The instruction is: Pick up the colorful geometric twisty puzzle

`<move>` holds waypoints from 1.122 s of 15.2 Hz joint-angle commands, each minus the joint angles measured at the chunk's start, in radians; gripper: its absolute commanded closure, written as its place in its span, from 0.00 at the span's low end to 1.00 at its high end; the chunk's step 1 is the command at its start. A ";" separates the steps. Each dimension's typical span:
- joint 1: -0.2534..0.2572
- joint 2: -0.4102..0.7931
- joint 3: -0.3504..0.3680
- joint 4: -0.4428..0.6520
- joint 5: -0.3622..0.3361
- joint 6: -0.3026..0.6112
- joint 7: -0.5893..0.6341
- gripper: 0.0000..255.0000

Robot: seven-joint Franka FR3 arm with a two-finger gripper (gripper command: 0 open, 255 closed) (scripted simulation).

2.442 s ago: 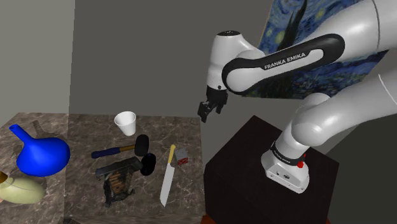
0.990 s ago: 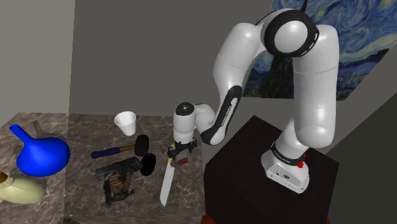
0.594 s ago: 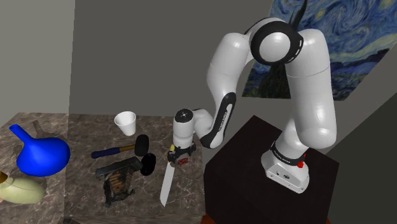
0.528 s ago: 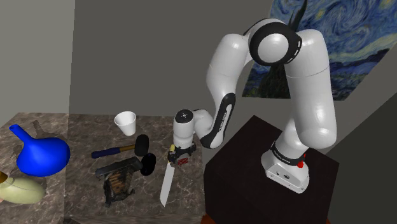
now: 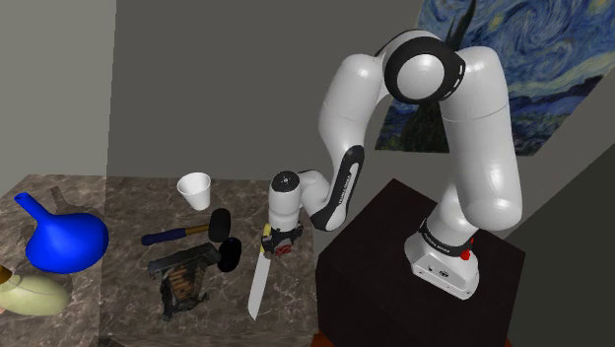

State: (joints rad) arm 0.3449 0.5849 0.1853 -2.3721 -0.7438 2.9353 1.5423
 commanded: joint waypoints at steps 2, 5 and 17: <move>0.000 0.003 0.000 0.001 0.000 0.001 -0.001 1.00; -0.025 -0.029 0.029 -0.014 0.021 -0.020 -0.021 1.00; -0.169 -0.208 0.205 -0.089 0.185 -0.134 -0.161 1.00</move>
State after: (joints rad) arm 0.1874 0.3928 0.3749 -2.4545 -0.5752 2.8099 1.3933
